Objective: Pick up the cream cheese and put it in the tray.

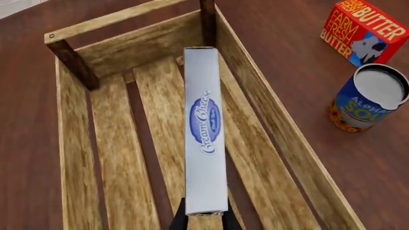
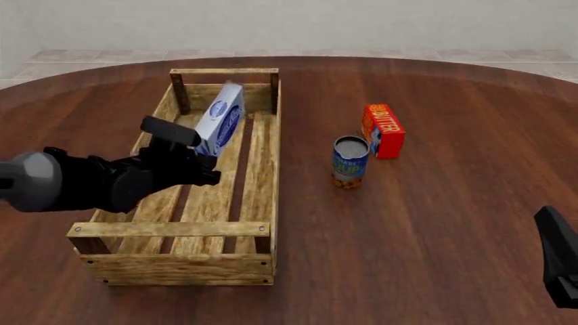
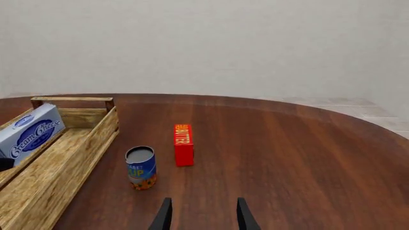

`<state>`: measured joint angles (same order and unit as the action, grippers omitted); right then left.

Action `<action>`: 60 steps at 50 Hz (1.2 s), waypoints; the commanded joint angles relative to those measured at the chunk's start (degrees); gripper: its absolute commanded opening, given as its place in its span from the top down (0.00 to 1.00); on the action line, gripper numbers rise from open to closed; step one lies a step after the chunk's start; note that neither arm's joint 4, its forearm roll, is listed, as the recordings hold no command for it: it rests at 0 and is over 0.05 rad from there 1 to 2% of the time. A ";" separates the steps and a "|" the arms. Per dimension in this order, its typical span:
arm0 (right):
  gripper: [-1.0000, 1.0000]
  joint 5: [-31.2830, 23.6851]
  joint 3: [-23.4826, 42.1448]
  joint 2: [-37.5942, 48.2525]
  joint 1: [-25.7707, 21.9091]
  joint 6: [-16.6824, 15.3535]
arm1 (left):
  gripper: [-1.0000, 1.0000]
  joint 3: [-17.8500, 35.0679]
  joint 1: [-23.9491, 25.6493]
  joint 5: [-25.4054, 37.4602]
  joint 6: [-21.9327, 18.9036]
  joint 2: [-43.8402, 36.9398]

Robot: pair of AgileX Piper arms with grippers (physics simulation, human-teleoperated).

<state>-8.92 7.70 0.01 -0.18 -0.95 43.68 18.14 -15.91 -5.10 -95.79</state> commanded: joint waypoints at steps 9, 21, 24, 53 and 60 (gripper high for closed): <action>0.00 0.07 0.02 0.00 -0.03 -0.05 | 1.00 -0.19 -1.30 -2.51 -1.46 -4.70; 0.00 0.06 0.01 0.00 0.00 0.06 | 1.00 0.97 -2.27 -2.04 -1.53 -6.32; 0.00 0.06 0.00 0.00 -0.02 0.09 | 1.00 0.97 -2.71 -2.23 -1.67 -7.09; 0.00 -0.01 0.01 0.00 0.23 0.23 | 1.00 -0.46 -4.83 -6.02 -1.46 -12.69; 0.00 0.00 0.02 0.00 0.26 0.21 | 1.00 -0.21 -4.20 -5.34 -0.86 -13.24</action>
<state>-8.93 7.71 0.01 0.04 -0.73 43.70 13.99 -21.01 -5.50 -106.88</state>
